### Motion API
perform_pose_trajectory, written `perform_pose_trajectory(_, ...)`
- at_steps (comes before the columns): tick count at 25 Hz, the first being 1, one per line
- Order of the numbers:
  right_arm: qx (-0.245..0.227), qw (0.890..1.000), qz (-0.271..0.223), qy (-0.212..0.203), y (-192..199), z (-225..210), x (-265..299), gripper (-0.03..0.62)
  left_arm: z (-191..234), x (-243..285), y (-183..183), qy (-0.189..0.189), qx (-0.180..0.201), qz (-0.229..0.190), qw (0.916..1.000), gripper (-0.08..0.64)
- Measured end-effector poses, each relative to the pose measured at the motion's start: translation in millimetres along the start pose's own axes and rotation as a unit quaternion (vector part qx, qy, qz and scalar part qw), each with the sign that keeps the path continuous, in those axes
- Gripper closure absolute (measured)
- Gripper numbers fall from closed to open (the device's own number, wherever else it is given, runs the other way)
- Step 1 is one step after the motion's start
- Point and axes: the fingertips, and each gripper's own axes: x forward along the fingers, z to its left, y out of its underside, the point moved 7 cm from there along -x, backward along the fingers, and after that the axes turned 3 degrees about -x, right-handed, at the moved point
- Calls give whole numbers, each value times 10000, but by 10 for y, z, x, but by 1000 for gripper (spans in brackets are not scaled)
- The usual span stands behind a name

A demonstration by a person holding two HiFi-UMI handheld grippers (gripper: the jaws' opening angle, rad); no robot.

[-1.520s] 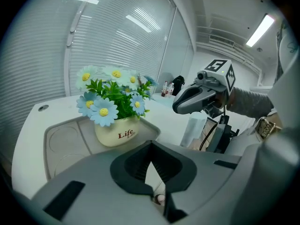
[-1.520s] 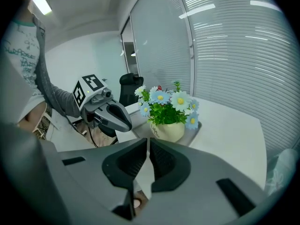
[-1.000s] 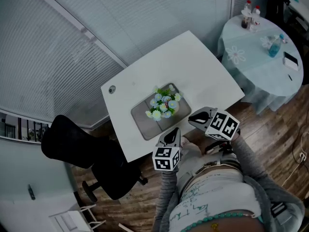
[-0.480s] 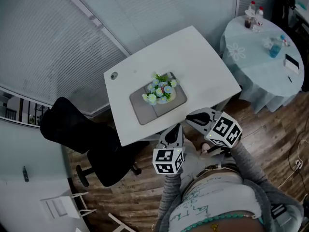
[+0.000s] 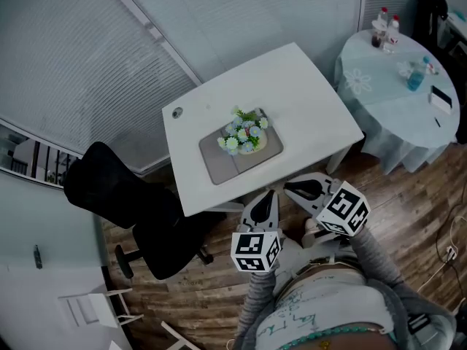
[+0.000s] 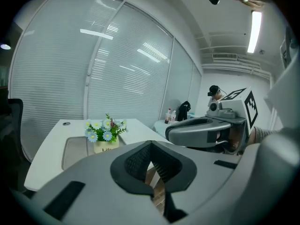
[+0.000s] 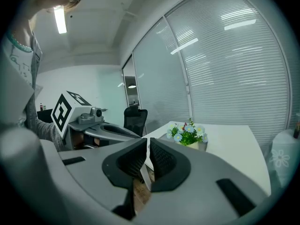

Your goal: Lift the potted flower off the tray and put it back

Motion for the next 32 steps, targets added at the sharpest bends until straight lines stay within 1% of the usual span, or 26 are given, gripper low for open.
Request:
perform_pose_trajectory(7,105,9994,-71,314,-7,192,103,558,92,-145,-36,183,121,-18,9998,549)
perform_pose_trajectory(11,197,9986,-213,436,-69,382,212,558,181,-288,-77,168,218,-132,9995,549)
perform_pose_trajectory(17,-61,9969,-352,698,-140,641,388,558,327,-477,-84,106,217,-263,9994,549)
perform_pose_trajectory(22,-229,9945,-433,929,-197,737,479,558,431,-589,-82,53,250,-315,9992,549)
perform_pose_trajectory(27,-121,9954,-341,883,-194,756,530,560,466,-627,-53,25,267,-344,9990,549)
perform_pose_trajectory(32,-182,9958,-223,867,-210,805,570,560,489,-655,-61,15,255,-356,9990,549)
